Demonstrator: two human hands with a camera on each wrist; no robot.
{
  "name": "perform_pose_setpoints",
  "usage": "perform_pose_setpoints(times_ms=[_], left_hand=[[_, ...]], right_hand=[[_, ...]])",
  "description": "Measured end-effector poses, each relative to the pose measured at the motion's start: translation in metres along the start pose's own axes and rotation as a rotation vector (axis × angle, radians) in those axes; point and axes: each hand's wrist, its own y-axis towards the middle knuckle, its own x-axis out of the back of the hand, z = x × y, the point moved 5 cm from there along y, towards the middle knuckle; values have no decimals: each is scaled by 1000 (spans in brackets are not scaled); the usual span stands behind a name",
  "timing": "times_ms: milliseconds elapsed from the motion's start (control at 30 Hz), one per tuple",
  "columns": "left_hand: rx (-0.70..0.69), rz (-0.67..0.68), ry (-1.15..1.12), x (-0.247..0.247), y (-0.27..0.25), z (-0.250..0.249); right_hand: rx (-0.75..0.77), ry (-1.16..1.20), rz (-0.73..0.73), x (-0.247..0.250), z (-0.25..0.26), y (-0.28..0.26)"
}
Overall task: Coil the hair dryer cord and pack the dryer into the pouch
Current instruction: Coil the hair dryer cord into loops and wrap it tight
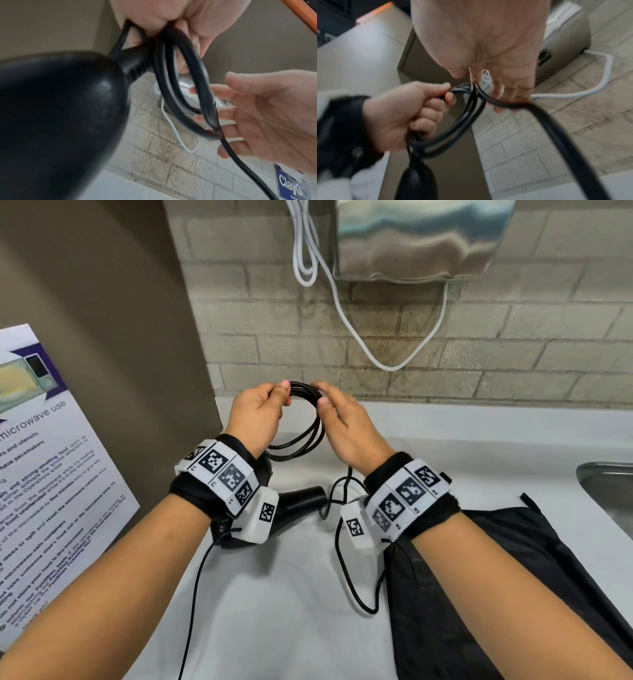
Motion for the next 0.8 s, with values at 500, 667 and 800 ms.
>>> perform_pose_setpoints(times_ms=[500, 667, 800], left_hand=[[-97, 35, 109, -12, -6, -5], [-95, 44, 117, -13, -4, -4], [-96, 49, 124, -13, -3, -4]], right_hand=[[-751, -601, 331, 64, -196, -59], [-872, -591, 486, 39, -219, -72], [-859, -561, 413, 29, -247, -67]])
